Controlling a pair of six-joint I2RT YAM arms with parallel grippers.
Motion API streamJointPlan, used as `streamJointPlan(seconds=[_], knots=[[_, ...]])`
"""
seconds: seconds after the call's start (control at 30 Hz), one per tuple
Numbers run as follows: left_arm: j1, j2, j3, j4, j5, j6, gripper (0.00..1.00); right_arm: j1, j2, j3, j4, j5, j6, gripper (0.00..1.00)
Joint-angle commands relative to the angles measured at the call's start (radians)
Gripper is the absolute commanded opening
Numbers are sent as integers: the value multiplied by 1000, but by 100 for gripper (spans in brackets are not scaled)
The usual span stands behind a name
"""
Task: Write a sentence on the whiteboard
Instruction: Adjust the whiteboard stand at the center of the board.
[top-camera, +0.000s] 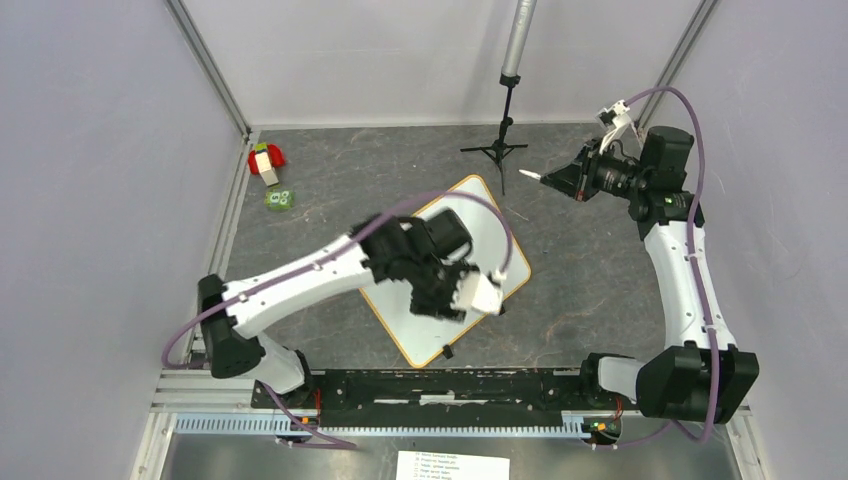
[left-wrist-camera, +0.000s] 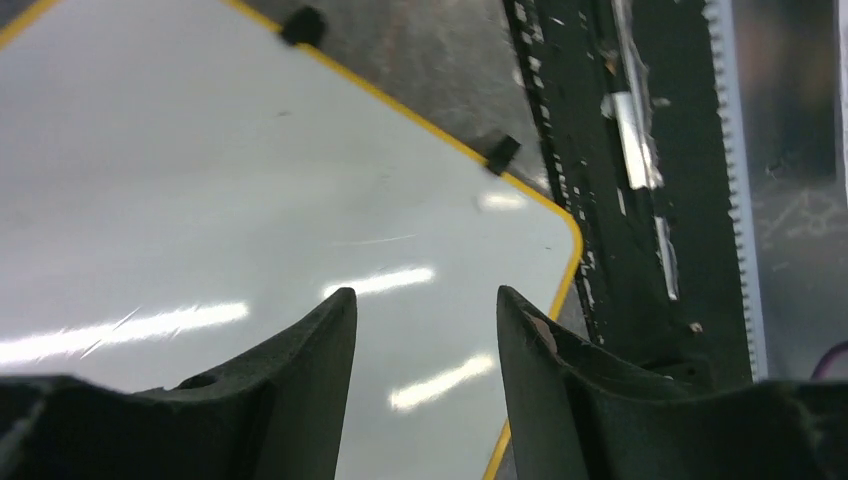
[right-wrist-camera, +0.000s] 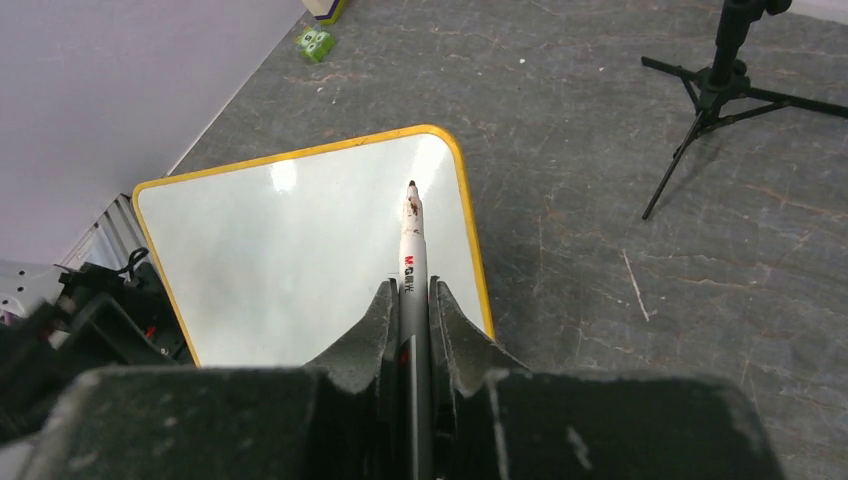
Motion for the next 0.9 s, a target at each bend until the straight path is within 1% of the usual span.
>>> streamJointPlan(seconds=[0.0,0.1,0.23,0.33,0.4,0.5,0.7,0.87], knots=[[-172,37,-123,48,-131,112,60,-5,-17,-35,69,-32,39,0],[-267,73,-185,100,-143,136,60,-7,-16,-38,70,-37,38,0],[-324,144,-210,164,-140,154,58,-7,-17,-45,75,-42,45,0],[-353,201,-211,195,-144,177,50,-7,-18,-57,87,-43,52,0],[-365,227,-230,215,-156,213,47,-7,-20,-58,83,-44,48,0],[-366,257,-255,240,-178,251,46,-7,-20,-55,64,-44,37,0],[-366,298,-302,290,-177,276,49,-7,-19,-56,55,-45,29,0],[-365,306,-375,348,-224,318,49,-7,-17,-57,54,-47,29,0]])
